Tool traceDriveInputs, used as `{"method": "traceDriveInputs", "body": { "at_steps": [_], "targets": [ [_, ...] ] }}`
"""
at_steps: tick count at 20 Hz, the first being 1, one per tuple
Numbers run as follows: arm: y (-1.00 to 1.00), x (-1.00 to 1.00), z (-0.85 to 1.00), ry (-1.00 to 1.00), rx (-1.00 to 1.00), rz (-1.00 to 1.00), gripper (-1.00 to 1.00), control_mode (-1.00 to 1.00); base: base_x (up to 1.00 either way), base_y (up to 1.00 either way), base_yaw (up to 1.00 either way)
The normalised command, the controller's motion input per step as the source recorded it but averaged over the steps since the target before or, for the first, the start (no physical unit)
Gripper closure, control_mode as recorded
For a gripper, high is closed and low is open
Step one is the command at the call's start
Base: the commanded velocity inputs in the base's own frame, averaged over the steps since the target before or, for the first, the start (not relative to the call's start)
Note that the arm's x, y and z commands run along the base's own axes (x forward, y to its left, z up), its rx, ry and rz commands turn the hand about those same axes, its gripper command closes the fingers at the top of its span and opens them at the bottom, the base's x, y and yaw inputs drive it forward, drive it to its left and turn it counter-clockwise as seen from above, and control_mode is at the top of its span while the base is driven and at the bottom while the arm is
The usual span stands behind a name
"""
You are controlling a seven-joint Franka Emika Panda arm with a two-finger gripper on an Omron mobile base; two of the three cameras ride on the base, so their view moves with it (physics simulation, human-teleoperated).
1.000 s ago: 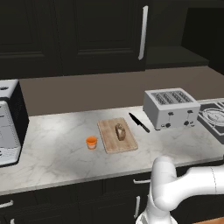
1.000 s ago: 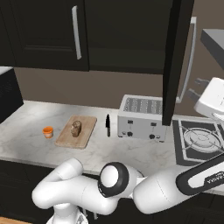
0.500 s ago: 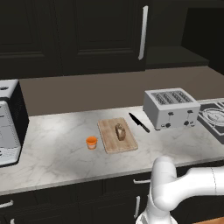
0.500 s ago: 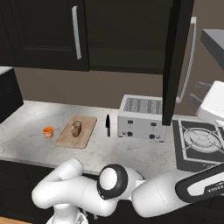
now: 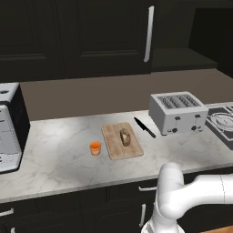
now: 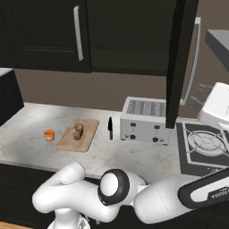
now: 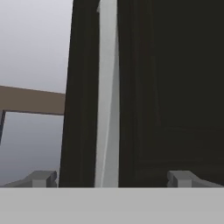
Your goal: Pick the bread, place it on the cutting board, pick the jam, place it on the counter, and close the cabinet.
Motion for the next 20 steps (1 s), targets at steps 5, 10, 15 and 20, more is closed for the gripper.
{"method": "traceDriveInputs", "body": {
  "at_steps": [5, 10, 15, 20],
  "targets": [
    [0.06, 0.00, 0.00, 0.00, 0.00, 0.00, -1.00, -1.00, 0.00, 0.00, 0.00],
    [0.19, 0.00, 0.00, 0.00, 0.00, 0.00, -1.00, -1.00, 0.00, 0.00, 0.00],
    [0.27, 0.00, 0.00, 0.00, 0.00, 0.00, -1.00, -1.00, 0.00, 0.00, 0.00],
    [0.23, 0.00, 0.00, 0.00, 0.00, 0.00, -1.00, -1.00, 0.00, 0.00, 0.00]
  ]
}}
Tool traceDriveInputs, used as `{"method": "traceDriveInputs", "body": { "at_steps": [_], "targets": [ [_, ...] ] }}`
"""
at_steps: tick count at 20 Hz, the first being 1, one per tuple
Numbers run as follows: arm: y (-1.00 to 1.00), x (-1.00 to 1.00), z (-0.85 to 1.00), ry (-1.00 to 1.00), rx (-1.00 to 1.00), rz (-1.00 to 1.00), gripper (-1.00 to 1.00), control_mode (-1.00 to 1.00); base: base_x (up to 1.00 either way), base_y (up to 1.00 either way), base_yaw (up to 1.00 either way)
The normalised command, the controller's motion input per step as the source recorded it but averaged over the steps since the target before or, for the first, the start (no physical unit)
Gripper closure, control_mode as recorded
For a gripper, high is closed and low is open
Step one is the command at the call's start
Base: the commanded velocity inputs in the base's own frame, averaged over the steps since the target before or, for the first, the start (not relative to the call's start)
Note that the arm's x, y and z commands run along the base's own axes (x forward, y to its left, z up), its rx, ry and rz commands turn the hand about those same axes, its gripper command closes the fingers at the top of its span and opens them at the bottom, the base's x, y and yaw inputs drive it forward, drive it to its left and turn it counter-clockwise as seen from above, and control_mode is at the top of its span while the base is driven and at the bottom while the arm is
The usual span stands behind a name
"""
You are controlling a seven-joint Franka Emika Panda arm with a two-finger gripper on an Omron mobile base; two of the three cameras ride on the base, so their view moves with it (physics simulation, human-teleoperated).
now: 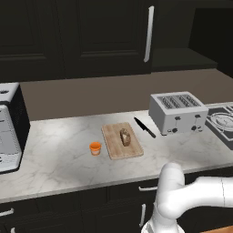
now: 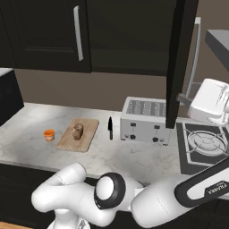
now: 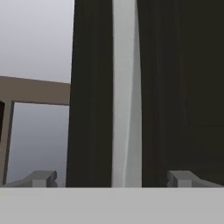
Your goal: Pick the bread, place it on the cutting board, pick the jam, place it on the counter, and close the cabinet.
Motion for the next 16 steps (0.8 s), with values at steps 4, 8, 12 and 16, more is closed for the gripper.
{"method": "traceDriveInputs", "body": {
  "at_steps": [4, 8, 12, 16],
  "targets": [
    [0.21, 0.00, 0.00, 0.00, 0.00, 0.00, -1.00, -1.00, 0.00, 0.00, 0.00],
    [0.22, 0.00, 0.00, 0.00, 0.00, -0.04, -1.00, -1.00, 0.00, 0.00, 0.00],
    [0.24, 0.00, 0.00, 0.00, 0.00, -0.07, -1.00, -1.00, 0.00, 0.00, 0.00],
    [0.26, 0.00, 0.00, 0.00, 0.00, -0.08, -1.00, -1.00, 0.00, 0.00, 0.00]
  ]
}}
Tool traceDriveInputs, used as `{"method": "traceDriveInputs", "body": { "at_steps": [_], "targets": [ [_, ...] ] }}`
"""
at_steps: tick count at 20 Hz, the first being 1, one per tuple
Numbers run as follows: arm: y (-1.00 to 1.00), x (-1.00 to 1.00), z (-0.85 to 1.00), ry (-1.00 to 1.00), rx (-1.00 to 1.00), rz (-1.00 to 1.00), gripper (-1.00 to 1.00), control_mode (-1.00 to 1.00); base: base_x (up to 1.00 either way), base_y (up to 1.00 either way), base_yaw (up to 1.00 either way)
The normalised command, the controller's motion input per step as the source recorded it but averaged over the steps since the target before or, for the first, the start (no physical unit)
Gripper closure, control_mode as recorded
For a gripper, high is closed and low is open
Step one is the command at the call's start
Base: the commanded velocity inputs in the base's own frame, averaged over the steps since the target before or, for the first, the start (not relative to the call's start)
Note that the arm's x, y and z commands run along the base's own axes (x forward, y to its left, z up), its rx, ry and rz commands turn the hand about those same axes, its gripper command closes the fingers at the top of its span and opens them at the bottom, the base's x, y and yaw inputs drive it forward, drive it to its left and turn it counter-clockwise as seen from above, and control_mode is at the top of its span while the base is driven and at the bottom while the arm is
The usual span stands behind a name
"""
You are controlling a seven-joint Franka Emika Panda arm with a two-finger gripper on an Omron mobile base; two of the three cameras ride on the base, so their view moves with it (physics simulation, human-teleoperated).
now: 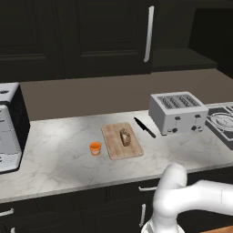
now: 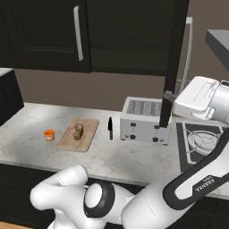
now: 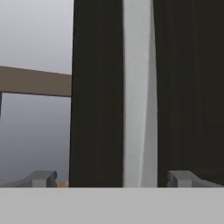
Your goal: Pick the bread, place it on the cutting board, pick the jam, place it on the counter, and close the cabinet.
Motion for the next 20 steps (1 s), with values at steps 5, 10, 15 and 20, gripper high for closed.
{"method": "traceDriveInputs", "body": {
  "at_steps": [5, 10, 15, 20],
  "targets": [
    [0.32, 0.00, 0.00, 0.00, 0.00, -0.10, -1.00, -1.00, 0.00, 0.00, 0.00],
    [0.39, 0.00, 0.00, 0.00, 0.00, -0.10, -1.00, -1.00, 0.00, 0.00, 0.00],
    [0.40, 0.00, 0.00, 0.00, 0.00, -0.10, -1.00, -1.00, 0.00, 0.00, 0.00],
    [0.41, 0.00, 0.00, 0.00, 0.00, -0.10, -1.00, -1.00, 0.00, 0.00, 0.00]
  ]
}}
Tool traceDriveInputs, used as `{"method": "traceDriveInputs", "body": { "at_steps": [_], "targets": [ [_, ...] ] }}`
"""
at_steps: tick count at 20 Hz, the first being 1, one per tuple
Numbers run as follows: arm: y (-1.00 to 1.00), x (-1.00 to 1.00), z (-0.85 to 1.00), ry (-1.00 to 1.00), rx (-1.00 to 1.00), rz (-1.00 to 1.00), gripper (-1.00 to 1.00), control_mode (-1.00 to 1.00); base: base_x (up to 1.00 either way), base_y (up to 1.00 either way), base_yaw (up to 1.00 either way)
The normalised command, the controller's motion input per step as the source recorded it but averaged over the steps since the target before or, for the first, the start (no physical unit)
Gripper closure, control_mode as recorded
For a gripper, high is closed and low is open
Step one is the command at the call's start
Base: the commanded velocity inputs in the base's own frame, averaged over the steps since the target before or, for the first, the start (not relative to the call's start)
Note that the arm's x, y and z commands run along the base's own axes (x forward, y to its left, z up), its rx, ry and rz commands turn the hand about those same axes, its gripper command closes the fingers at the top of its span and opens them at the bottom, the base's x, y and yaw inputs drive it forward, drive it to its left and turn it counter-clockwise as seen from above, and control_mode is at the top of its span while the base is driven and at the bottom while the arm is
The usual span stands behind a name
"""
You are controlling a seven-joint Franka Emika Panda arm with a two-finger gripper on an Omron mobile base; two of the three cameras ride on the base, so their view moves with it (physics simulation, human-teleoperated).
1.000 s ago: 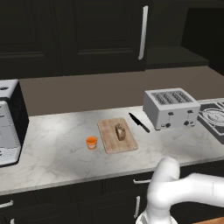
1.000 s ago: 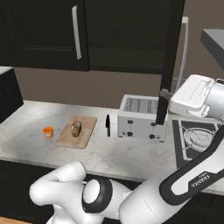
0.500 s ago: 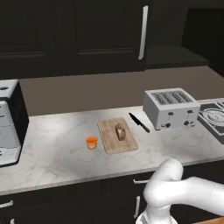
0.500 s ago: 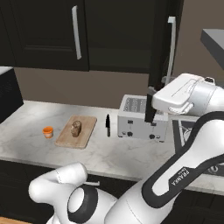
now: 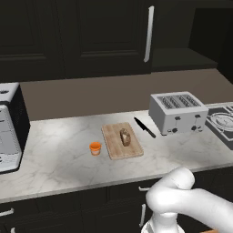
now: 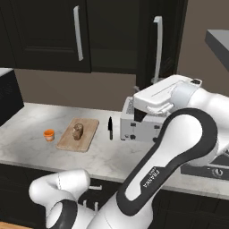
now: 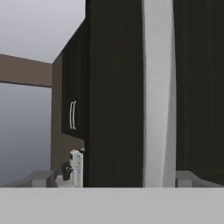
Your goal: Pick the bread, place it on the cutting board, pick the jam, place it on the counter, and close the cabinet.
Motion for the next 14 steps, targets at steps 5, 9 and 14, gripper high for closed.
{"method": "traceDriveInputs", "body": {
  "at_steps": [5, 9, 14],
  "targets": [
    [0.41, 0.00, 0.00, 0.00, 0.00, -0.09, -1.00, -1.00, 0.00, 0.00, 0.00],
    [0.44, 0.00, 0.00, 0.00, 0.00, -0.07, -1.00, -1.00, 0.00, 0.00, 0.00],
    [0.43, 0.01, 0.00, 0.00, 0.00, -0.05, -1.00, -1.00, 0.00, 0.00, 0.00]
  ]
}}
